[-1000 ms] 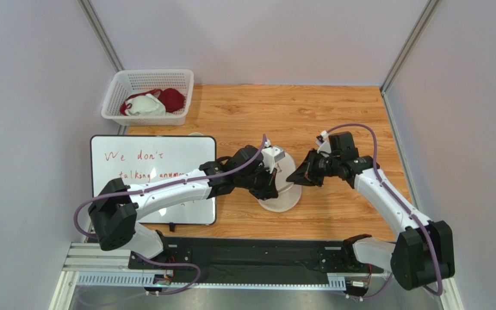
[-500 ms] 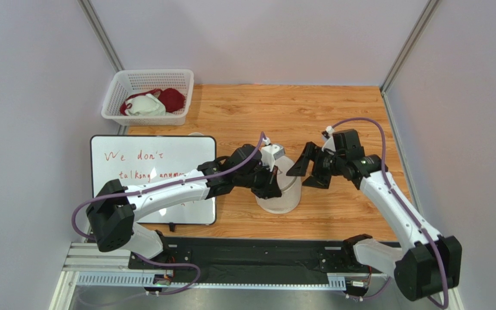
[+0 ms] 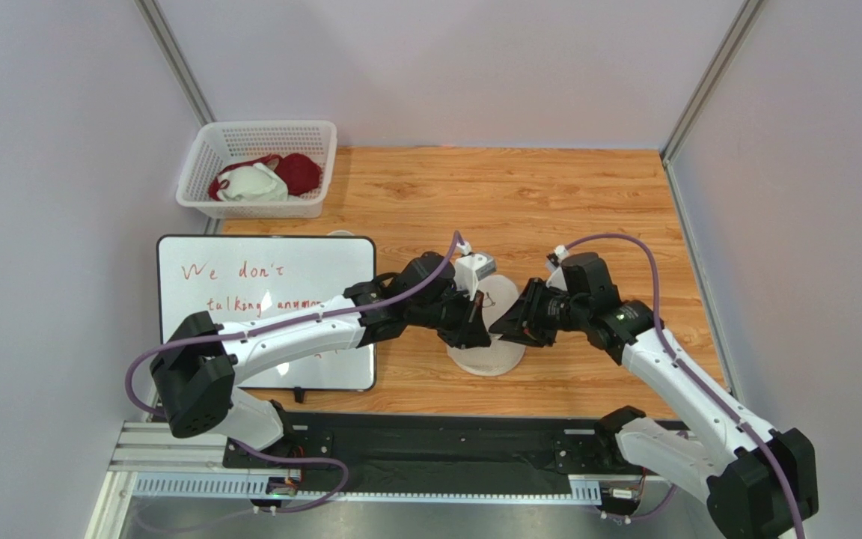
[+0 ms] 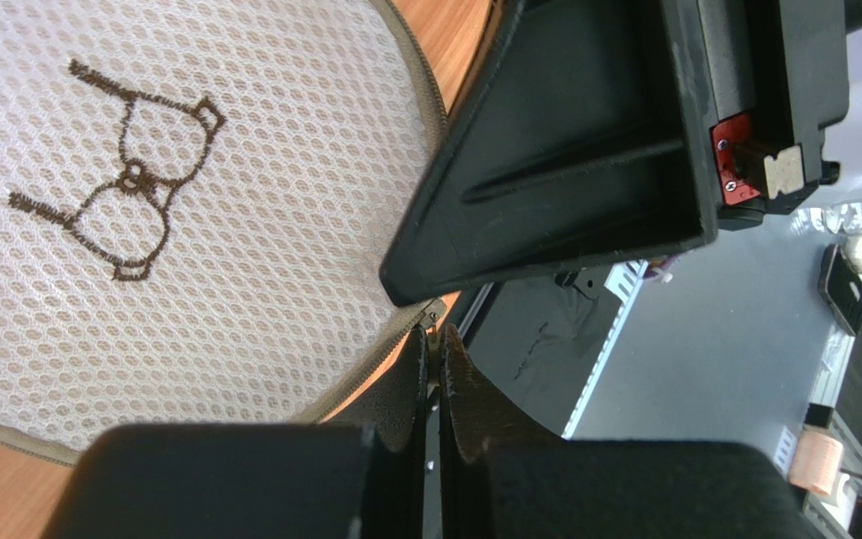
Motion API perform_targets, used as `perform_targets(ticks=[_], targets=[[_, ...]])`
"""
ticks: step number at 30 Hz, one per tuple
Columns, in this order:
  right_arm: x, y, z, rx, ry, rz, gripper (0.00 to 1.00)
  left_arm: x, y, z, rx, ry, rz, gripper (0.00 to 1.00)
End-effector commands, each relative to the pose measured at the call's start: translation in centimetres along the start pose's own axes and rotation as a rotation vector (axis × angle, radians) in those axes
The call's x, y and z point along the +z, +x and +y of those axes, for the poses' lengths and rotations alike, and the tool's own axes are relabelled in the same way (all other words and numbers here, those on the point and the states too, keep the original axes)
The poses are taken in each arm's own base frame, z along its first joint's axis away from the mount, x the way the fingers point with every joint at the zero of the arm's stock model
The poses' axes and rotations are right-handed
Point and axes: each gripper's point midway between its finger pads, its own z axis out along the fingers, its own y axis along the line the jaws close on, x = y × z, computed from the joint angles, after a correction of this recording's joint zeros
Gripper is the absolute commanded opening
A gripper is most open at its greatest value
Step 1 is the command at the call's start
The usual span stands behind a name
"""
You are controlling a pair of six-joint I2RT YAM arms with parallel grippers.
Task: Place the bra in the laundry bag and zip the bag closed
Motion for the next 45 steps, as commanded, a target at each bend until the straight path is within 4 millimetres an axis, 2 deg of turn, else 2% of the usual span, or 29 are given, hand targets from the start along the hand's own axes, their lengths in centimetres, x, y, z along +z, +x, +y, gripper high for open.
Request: perform_targets(ticks=[1,2,3,4,9,14,17,22,23,25,26,27,29,30,33,37,40,41,42,43,44,45], targets=[[-0.1,-2.2,1.8,-0.040,-0.030,-0.082,0.23,-1.2,-0.4,-0.4,0.009,0.005,-0.046,0.00],[0.0,-2.4,1.7,-0.038,-0.022,-0.080,0.09,-1.3,-0.2,0.2,0.008,-0.023,-0.049,0.00],[-0.1,-2.6,1.6,-0.049,-0.022,-0.078,0.02,-1.4,0.5,0.8,0.007,-0.042,-0.038,0.00],[-0.1,-2.5,1.6,-0.047,-0.027,-0.069,0.00,-1.9,0.8,1.1,0.009,-0.059,-0.037,0.00],[-0.8,-3.6,0.9,-0.042,-0.028,-0.094,0.00,-3.5,2.1,4.4,0.003,-0.213,-0.032,0.00],[-1.4,-5.1,0.6,-0.065,-0.042,-0.107,0.00,-4.9,2.7,5.7,0.039,-0.265,-0.016,0.00],[-0.9,-5.9,0.9,-0.099,-0.037,-0.083,0.00,-4.7,2.7,4.7,0.050,-0.211,0.002,0.00],[0.9,-6.5,2.1,-0.111,-0.068,-0.002,0.01,-3.1,1.4,1.0,0.012,-0.013,-0.030,0.00],[1.2,-6.4,2.4,-0.123,-0.070,0.009,0.03,-2.9,1.1,0.4,-0.007,0.008,-0.040,0.00],[1.6,-6.0,2.9,-0.142,-0.065,0.033,0.20,-2.3,0.5,-0.6,-0.011,0.052,-0.053,0.00],[1.7,-5.9,2.9,-0.153,-0.058,0.038,0.30,-2.2,0.1,-1.1,-0.017,0.067,-0.061,0.00],[1.8,-5.8,2.7,-0.158,-0.040,0.037,0.49,-1.9,-0.3,-1.4,-0.018,0.079,-0.070,0.00],[1.4,-5.2,2.0,-0.154,-0.006,0.043,0.61,-1.8,-0.7,-1.8,-0.023,0.095,-0.083,0.00],[1.2,-5.3,1.5,-0.164,0.022,0.026,0.70,-1.7,-0.8,-1.8,-0.025,0.097,-0.083,0.00],[-0.2,-4.3,0.2,-0.161,0.074,-0.002,0.78,-1.6,-0.9,-1.8,-0.024,0.093,-0.080,0.00],[-1.7,-2.7,-0.8,-0.138,0.085,-0.038,0.83,-1.5,-0.7,-1.7,-0.025,0.099,-0.074,0.00],[-1.9,-1.2,0.0,-0.100,0.013,-0.050,0.83,-1.2,-0.7,-1.9,-0.031,0.112,-0.072,0.00],[-1.4,-0.5,-0.3,-0.082,0.001,-0.033,0.82,-1.1,-0.8,-2.0,-0.032,0.118,-0.073,0.00],[-1.3,-0.4,1.1,-0.079,-0.060,-0.051,0.81,-1.1,-0.8,-2.3,-0.032,0.131,-0.071,0.00],[-1.1,-0.3,1.6,-0.073,-0.084,-0.057,0.80,-1.1,-0.8,-2.4,-0.032,0.135,-0.069,0.00],[-0.6,0.0,1.3,-0.057,-0.092,-0.050,0.73,-1.1,-0.7,-2.4,-0.031,0.136,-0.067,0.00],[-0.3,-0.2,2.2,-0.061,-0.130,-0.062,0.68,-1.1,-0.7,-2.6,-0.027,0.140,-0.064,0.00]])
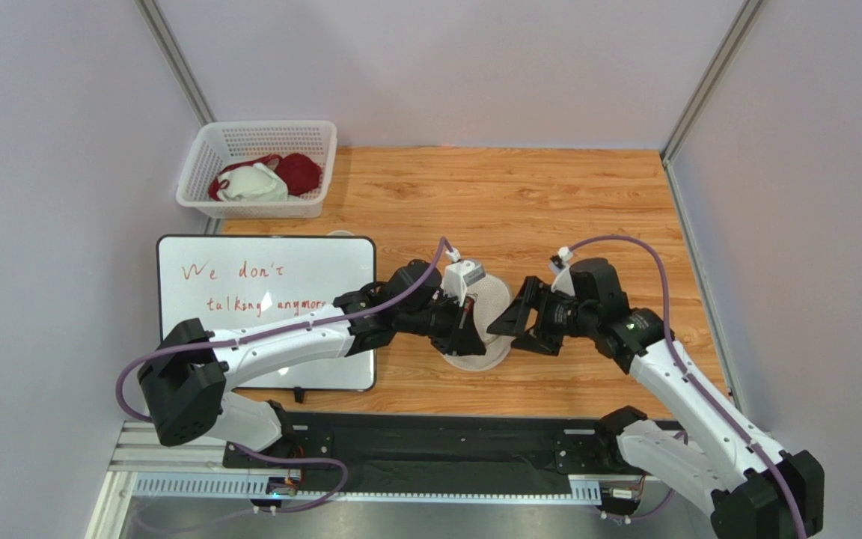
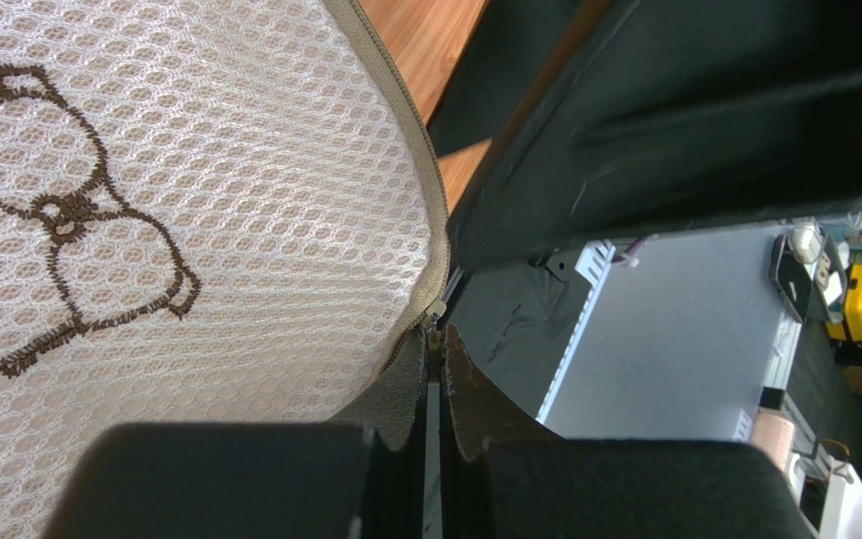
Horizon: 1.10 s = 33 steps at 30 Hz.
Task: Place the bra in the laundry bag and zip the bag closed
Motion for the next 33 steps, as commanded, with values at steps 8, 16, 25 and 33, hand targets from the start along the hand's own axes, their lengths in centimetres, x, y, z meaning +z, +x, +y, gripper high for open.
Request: perform_targets(ticks=[8,16,25,33], targets=[[2.2,-1.8,2.0,0.095,-0.085,-0.045,0.09,-1.1,-0.8,-1.1,0.021,-0.003,-0.034,0.00],[0.8,-3.3,1.2,0.044,-0.116,-0.010,0.00,-4.7,1.4,4.6,-0.018,-0.219,-0.046,0.00],[1.9,-4.6,2.9,-0.057,-0.136,0.090,0.00,-3.6,-1.1,0.7,0.009,-0.033,-0.075,0.00],[3.0,-6.1,3.3,-0.101,0.004,0.069,0.61,-2.9,-4.5,-2.2,0.013,0.073,-0.132,0.00]])
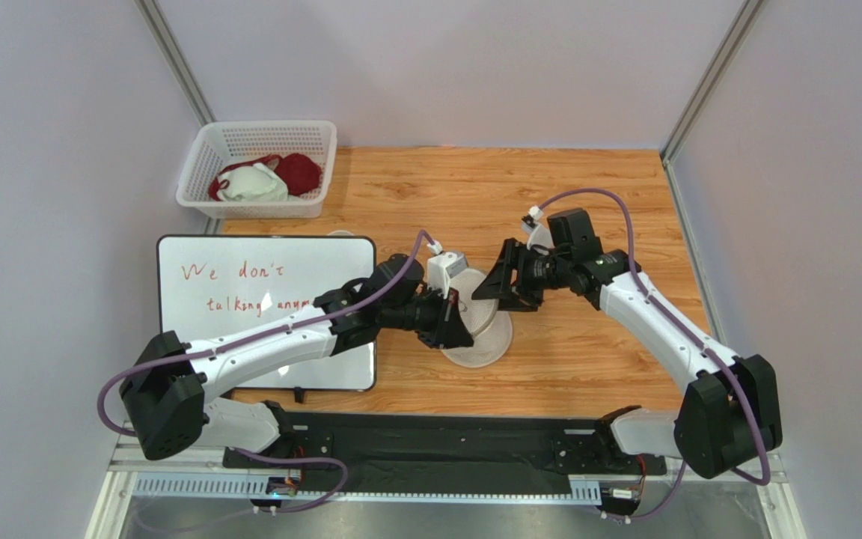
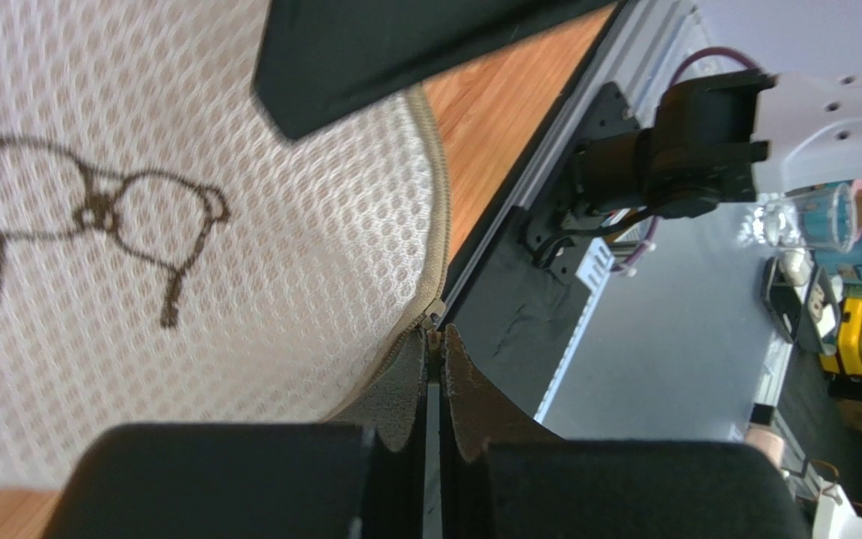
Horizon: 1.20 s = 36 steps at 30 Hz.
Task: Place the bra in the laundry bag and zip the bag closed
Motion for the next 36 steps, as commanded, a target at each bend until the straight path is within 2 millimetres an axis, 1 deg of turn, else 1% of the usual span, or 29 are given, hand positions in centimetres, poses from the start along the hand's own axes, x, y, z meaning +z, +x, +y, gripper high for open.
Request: perform_targets(ticks=[1,2,3,4,6,7,8,10,11,14,15,17,18,19,20,21,22,23,24,25,26,27,28,29,31,32,33,34,36], targets=[[-1.3,-0.7,-0.2,-0.057,0.105,-0.062,0.71,-0.5,-4.2,-3.7,0.044,0.111,-0.105,0.00],[-1.6,-0.7,-0.6,-0.059,0.127,-0.078,0.74,-0.5,-4.3,-3.7,0.043,0.107,-0.107,0.00],[-2.0,-0.6,-1.3,-0.060,0.166,-0.101,0.75,-0.5,-4.4,-3.7,0.043,0.106,-0.108,0.00],[-2.9,-0.2,-1.2,-0.065,0.173,-0.121,0.79,-0.4,-4.3,-3.6,0.044,0.107,-0.106,0.00],[-3.7,0.3,-1.4,-0.054,0.186,-0.149,0.82,-0.4,-4.1,-3.6,0.046,0.109,-0.099,0.00],[-4.0,1.1,-1.5,-0.056,0.175,-0.161,0.82,-0.3,-4.1,-3.6,0.047,0.112,-0.096,0.00],[-4.1,1.5,-1.2,-0.026,0.160,-0.169,0.82,-0.2,-3.9,-3.5,0.047,0.115,-0.089,0.00],[-3.8,2.8,-0.7,-0.017,0.101,-0.166,0.81,-0.1,-3.7,-3.6,0.048,0.123,-0.079,0.00],[-3.6,3.2,-0.2,0.028,0.076,-0.168,0.80,-0.1,-3.6,-3.6,0.048,0.125,-0.076,0.00],[-2.6,4.0,0.6,0.043,0.007,-0.176,0.68,0.1,-3.5,-3.9,0.046,0.144,-0.066,0.00],[-2.4,4.1,0.8,0.070,-0.007,-0.177,0.60,0.0,-3.6,-4.0,0.045,0.149,-0.070,0.00],[-1.8,3.9,0.9,0.074,-0.020,-0.172,0.55,0.0,-3.5,-4.2,0.047,0.158,-0.064,0.00],[-1.7,3.6,0.8,0.068,-0.012,-0.178,0.46,-0.2,-3.5,-4.3,0.048,0.159,-0.064,0.00],[-1.5,3.5,0.6,0.074,0.004,-0.171,0.42,-0.2,-3.4,-4.2,0.049,0.155,-0.063,0.00],[-1.6,3.2,0.9,0.065,0.004,-0.174,0.37,-0.3,-3.1,-4.2,0.050,0.151,-0.058,0.00],[-1.6,3.0,1.0,0.058,0.006,-0.176,0.28,-0.4,-2.9,-4.0,0.053,0.143,-0.052,0.00],[-1.6,3.0,0.9,0.052,0.015,-0.172,0.23,-0.5,-2.7,-3.6,0.064,0.120,-0.054,0.00],[-1.6,2.8,0.9,0.051,0.016,-0.174,0.17,-1.0,-2.0,-3.0,0.063,0.091,-0.038,0.00],[-1.7,2.9,1.1,0.047,0.009,-0.167,0.07,-1.3,-1.6,-2.4,0.064,0.065,-0.034,0.00],[-1.8,2.7,0.9,0.046,0.012,-0.170,0.03,-1.5,-1.6,-1.5,0.067,0.015,-0.045,0.00],[-2.0,2.6,0.7,0.046,0.014,-0.172,0.00,-2.2,-0.6,-0.7,0.076,-0.019,-0.029,0.00],[-2.1,2.7,0.4,0.049,0.015,-0.165,0.00,-2.5,-0.3,-0.2,0.080,-0.046,-0.025,0.00],[-2.5,2.2,-0.1,0.047,0.020,-0.180,0.00,-2.9,-0.1,0.5,0.084,-0.081,-0.031,0.00],[-2.6,2.2,-0.4,0.049,0.022,-0.179,0.00,-3.5,0.6,1.2,0.089,-0.102,-0.018,0.00],[-3.1,1.8,-0.8,0.061,0.012,-0.185,0.00,-4.0,1.1,1.7,0.094,-0.125,-0.010,0.00],[-3.1,1.7,-0.7,0.064,-0.005,-0.180,0.00,-4.2,1.3,1.8,0.101,-0.126,-0.003,0.00],[-3.1,2.1,0.0,0.061,-0.051,-0.143,0.00,-4.2,1.5,1.8,0.105,-0.123,0.006,0.00],[-3.0,1.7,0.4,0.058,-0.072,-0.135,0.00,-4.3,1.4,1.5,0.111,-0.113,0.012,0.00],[-2.9,1.5,0.9,0.054,-0.088,-0.119,0.00,-4.1,1.3,1.4,0.109,-0.107,0.011,0.00]])
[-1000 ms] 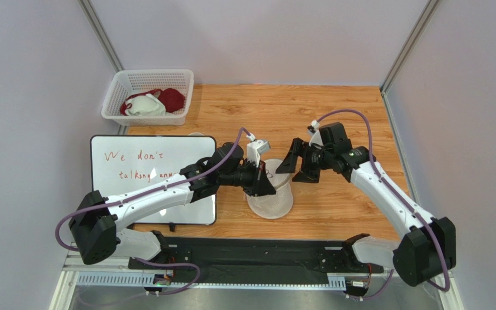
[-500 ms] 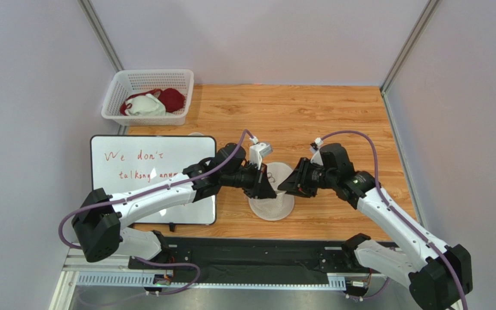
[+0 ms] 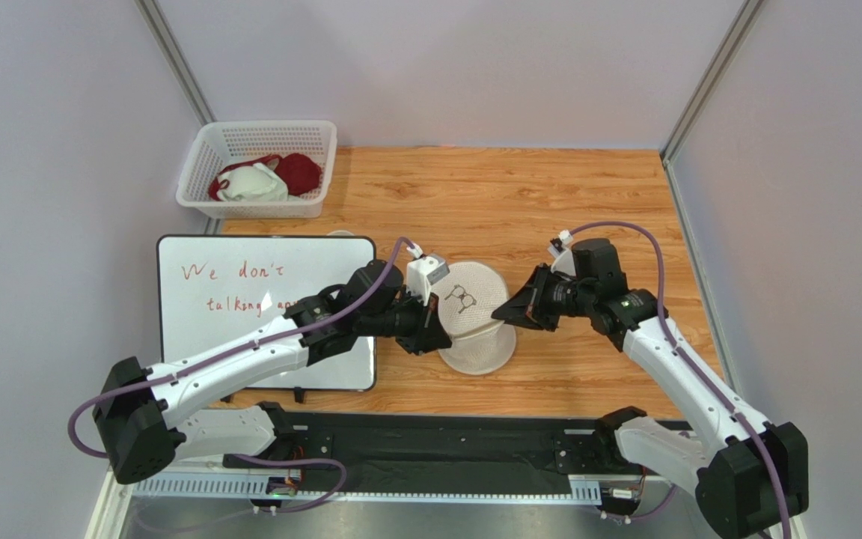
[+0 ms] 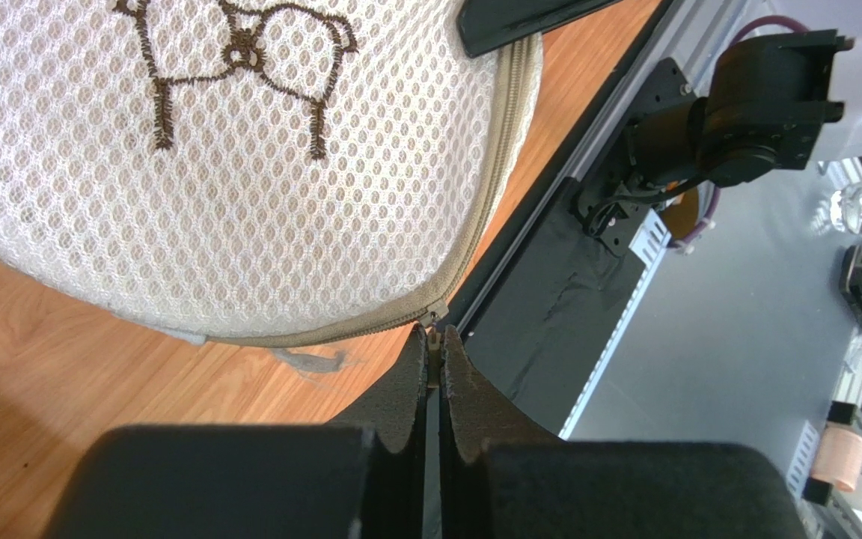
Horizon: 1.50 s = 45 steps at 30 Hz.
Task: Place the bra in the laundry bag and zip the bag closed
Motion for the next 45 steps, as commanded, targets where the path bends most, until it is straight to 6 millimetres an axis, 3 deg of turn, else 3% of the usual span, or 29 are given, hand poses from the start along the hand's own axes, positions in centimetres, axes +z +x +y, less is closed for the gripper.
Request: perform_targets(ticks=[1,5,8,9,12,14,18,20,24,28,29,32,35,40,41,43,44,45], targets=[[0.0,-1.1,2.1,-0.067,-0.086,0.013,0.00,-0.4,0.8,0.4,0.024,-0.010,0.040,0.00],[0.3,-2.3,3.8,-0.114,-0.107,0.013,0.02,0.6,-0.9,-1.4,0.013,0.076,0.007,0.00],[1.0,-2.2,4.2,-0.137,-0.082,0.054,0.25,1.2,-2.5,-2.5,-0.017,0.116,-0.033,0.00],[1.2,-1.8,3.7,-0.144,-0.049,0.073,0.46,1.4,-2.9,-2.5,-0.026,0.116,-0.044,0.00],[0.6,-1.5,2.9,-0.157,0.016,0.058,0.68,2.2,-3.6,-2.4,-0.050,0.107,-0.051,0.00],[0.1,-1.1,2.4,-0.156,0.032,0.042,0.74,2.6,-4.0,-2.8,-0.054,0.122,-0.048,0.00],[-1.2,1.0,1.4,-0.144,0.040,0.025,0.75,2.7,-4.8,-3.8,-0.046,0.167,-0.058,0.00],[-1.5,1.7,1.9,-0.122,0.010,0.012,0.73,2.9,-4.7,-3.7,-0.040,0.168,-0.048,0.00],[-1.1,2.6,2.0,-0.084,-0.015,0.015,0.70,3.1,-4.8,-4.0,-0.032,0.184,-0.037,0.00],[-1.1,1.8,2.2,-0.125,0.013,-0.002,0.70,2.8,-4.8,-4.2,-0.034,0.189,-0.039,0.00],[-1.3,1.5,0.8,-0.156,0.097,-0.007,0.71,2.6,-4.8,-4.2,-0.033,0.185,-0.041,0.00],[-3.3,-0.4,-0.8,-0.226,0.271,-0.089,0.80,1.7,-5.0,-3.8,-0.026,0.149,-0.062,0.00],[-5.0,-1.0,-1.3,-0.273,0.337,-0.134,0.87,1.1,-4.8,-3.5,-0.024,0.128,-0.077,0.00],[-4.5,1.5,-0.2,-0.173,0.213,-0.075,0.87,1.3,-4.7,-3.5,-0.022,0.135,-0.071,0.00],[-4.3,2.2,1.1,-0.159,0.131,-0.057,0.87,1.4,-4.7,-3.7,-0.023,0.147,-0.066,0.00],[-3.1,3.3,0.8,-0.019,0.085,-0.029,0.86,1.7,-4.9,-4.0,-0.023,0.160,-0.064,0.00],[-3.0,3.3,2.8,-0.013,-0.024,-0.040,0.84,1.8,-4.9,-4.1,-0.026,0.170,-0.058,0.00],[-2.2,3.9,1.9,0.036,-0.041,-0.024,0.83,2.0,-5.0,-4.2,-0.025,0.174,-0.057,0.00]])
